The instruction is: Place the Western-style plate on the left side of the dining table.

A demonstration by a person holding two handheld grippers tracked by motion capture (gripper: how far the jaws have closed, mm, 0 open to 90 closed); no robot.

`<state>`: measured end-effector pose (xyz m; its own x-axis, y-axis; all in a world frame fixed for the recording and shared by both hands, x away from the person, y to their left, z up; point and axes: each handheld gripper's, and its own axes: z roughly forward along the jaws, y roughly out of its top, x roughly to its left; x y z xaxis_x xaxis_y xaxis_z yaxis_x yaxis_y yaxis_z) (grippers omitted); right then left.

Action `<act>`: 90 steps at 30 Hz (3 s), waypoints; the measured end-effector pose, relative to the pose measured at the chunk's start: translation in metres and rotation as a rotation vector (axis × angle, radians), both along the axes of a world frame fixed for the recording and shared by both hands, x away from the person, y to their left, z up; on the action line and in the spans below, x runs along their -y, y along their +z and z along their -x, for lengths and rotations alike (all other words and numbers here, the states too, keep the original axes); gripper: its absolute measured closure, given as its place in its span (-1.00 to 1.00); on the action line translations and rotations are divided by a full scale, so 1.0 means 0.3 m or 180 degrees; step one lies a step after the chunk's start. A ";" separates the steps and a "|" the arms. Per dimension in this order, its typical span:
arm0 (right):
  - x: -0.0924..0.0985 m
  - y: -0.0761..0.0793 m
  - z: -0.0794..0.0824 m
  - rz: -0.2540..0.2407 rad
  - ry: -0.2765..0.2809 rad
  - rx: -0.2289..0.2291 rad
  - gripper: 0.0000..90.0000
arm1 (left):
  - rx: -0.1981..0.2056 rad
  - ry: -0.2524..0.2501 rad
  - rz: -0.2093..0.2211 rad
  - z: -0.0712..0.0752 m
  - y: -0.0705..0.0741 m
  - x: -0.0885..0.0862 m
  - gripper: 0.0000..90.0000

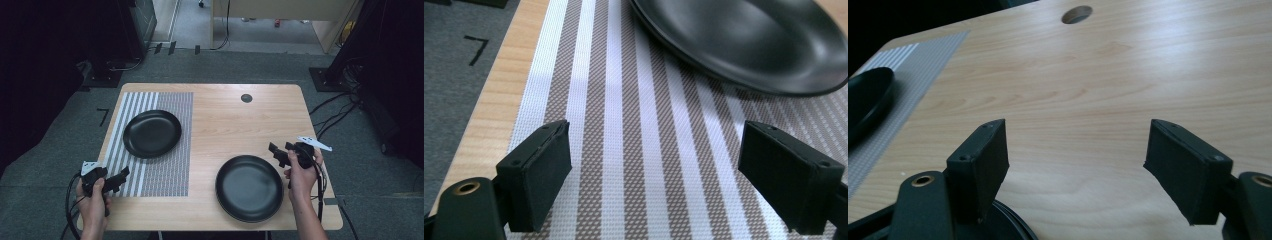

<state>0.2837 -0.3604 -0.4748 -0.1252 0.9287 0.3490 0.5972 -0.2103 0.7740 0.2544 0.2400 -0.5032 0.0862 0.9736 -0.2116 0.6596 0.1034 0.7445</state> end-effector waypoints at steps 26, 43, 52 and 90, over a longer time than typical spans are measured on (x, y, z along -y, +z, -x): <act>0.190 -0.080 0.226 0.0211 -0.0237 -0.0098 -0.44 | 0.0061 0.0020 -0.0148 0.093 -0.015 -0.050 -0.71; 0.240 -0.130 0.313 0.0468 -0.0325 -0.0193 -0.44 | 0.0011 -0.0024 -0.0251 0.137 -0.042 -0.076 -0.70; 0.273 -0.148 0.338 0.0554 -0.0401 -0.0236 -0.45 | 0.0046 -0.0039 -0.0303 0.156 -0.045 -0.084 -0.70; 0.238 -0.167 0.336 0.1061 -0.0360 -0.0365 -0.54 | 0.0067 -0.0122 -0.0651 0.165 -0.065 -0.056 -0.80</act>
